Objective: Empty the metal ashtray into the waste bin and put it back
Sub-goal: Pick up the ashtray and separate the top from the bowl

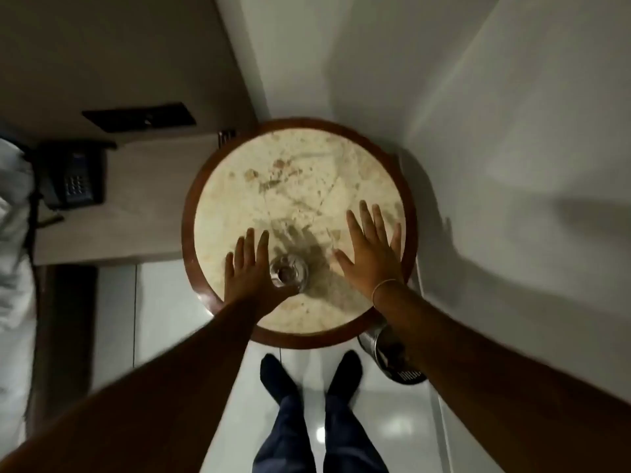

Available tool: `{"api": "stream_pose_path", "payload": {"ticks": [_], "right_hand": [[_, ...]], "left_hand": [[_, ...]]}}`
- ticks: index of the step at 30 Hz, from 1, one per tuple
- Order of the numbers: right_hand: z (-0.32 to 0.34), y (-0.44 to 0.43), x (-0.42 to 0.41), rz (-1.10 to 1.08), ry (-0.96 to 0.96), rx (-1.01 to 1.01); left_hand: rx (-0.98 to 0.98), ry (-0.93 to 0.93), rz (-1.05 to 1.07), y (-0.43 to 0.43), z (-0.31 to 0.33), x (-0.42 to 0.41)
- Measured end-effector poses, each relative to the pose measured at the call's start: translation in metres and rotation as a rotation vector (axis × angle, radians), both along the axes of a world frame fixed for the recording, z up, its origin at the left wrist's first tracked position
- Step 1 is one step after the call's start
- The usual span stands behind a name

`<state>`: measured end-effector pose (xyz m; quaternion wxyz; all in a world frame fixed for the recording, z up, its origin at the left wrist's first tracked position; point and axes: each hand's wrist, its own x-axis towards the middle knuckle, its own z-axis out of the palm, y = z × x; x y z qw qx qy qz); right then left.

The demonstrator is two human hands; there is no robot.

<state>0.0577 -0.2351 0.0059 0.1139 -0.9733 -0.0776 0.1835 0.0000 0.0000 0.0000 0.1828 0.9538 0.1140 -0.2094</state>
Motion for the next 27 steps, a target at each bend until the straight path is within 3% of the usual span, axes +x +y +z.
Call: {"api": "stream_pose_path", "payload": {"ticks": [11,17,20,22,24,27], "right_hand": [[-0.04,0.006,-0.011,-0.057,0.047,0.01],[-0.031,0.018,-0.021,-0.219,0.065,0.139],[-0.036,0.019,-0.035,-0.436,0.267,0.343],[-0.027,0.023,-0.041,-0.727,0.491,0.636],[0.014,0.036,-0.037,-0.964,0.682,0.89],[0.081,0.041,-0.018,-1.129,0.866,1.172]], "left_hand": [[0.022,0.154,-0.107,-0.031,-0.049,0.008],[0.018,0.131,-0.11,-0.03,-0.03,0.009],[-0.032,0.095,-0.149,-0.042,-0.023,0.008],[-0.055,0.068,-0.191,-0.049,-0.001,0.013],[-0.058,0.027,-0.25,-0.05,0.048,0.028],[-0.039,0.035,-0.353,-0.05,0.126,0.058]]}}
